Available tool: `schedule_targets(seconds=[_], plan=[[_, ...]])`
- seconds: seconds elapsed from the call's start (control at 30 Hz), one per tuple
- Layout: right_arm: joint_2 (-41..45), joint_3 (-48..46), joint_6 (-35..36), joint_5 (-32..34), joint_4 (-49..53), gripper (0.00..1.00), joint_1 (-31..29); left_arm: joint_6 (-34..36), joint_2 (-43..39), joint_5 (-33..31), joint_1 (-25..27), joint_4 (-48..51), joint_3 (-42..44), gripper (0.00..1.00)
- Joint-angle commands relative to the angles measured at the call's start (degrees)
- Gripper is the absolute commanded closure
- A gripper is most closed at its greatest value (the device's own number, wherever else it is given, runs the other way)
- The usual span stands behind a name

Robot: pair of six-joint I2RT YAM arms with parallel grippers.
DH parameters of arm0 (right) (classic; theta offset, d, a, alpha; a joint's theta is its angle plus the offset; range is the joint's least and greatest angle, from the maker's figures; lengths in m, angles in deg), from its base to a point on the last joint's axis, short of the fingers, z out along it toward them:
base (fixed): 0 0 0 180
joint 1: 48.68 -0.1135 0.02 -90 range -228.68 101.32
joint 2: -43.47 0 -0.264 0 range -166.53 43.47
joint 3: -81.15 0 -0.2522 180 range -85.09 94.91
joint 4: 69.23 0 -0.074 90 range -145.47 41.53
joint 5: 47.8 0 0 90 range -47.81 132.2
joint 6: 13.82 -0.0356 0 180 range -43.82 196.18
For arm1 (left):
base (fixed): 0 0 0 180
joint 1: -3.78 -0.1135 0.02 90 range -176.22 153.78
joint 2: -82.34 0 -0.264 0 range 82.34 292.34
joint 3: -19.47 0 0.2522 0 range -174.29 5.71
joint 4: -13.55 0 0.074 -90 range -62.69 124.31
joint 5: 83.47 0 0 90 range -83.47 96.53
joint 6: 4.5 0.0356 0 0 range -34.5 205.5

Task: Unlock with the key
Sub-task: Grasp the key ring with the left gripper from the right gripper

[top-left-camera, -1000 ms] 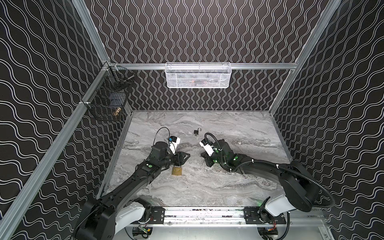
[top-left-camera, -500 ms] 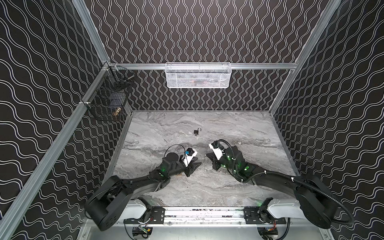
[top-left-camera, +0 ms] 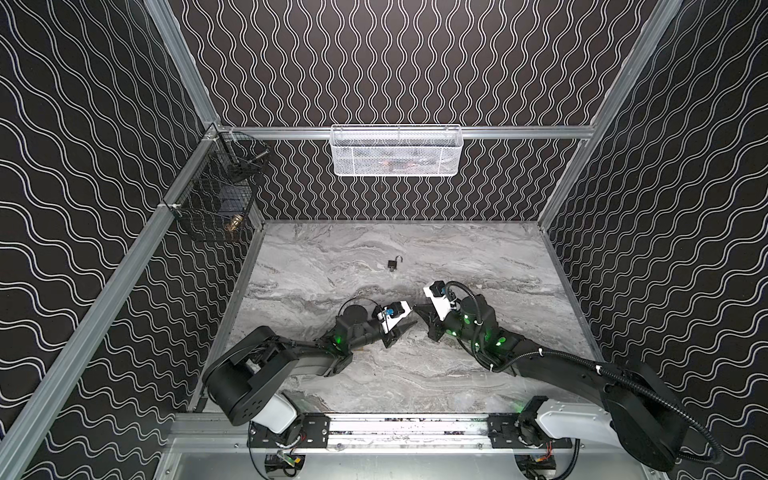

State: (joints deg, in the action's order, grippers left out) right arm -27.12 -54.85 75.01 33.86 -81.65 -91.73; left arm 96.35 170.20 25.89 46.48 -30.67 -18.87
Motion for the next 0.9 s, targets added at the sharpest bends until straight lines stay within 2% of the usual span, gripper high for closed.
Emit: schedule_targets(seconds=[0.0, 0.1, 0.3, 0.5, 0.73, 0.87], plan=[[0.4, -0.4, -0.6, -1.2, -3.4, 1.00, 0.0, 0.4, 1.4, -2.0, 0.0, -3.2, -1.4, 0.56], [0.6, -0.4, -0.5, -0.9, -3.3, 1.00, 0.0, -0.5, 3.4, -2.1, 0.1, -5.0, -1.9, 0.58], [1.5, -1.2, -0.4, -0.8, -4.0, 1.00, 0.0, -1.1, 4.9, -2.7, 0.1, -7.6, -1.4, 0.73], [2.3, -1.8, -0.3, -1.0, -4.7, 1.00, 0.1, -0.7, 4.4, -3.5, 0.1, -5.5, -1.7, 0.77], [3.0, -2.4, -0.2, -0.9, -5.1, 1.00, 0.1, -0.8, 4.9, -3.8, 0.1, -7.7, -1.0, 0.81], [3.2, -2.5, -0.1, -0.6, -5.1, 1.00, 0.1, -0.5, 4.9, -3.4, 0.1, -7.1, -1.4, 0.80]])
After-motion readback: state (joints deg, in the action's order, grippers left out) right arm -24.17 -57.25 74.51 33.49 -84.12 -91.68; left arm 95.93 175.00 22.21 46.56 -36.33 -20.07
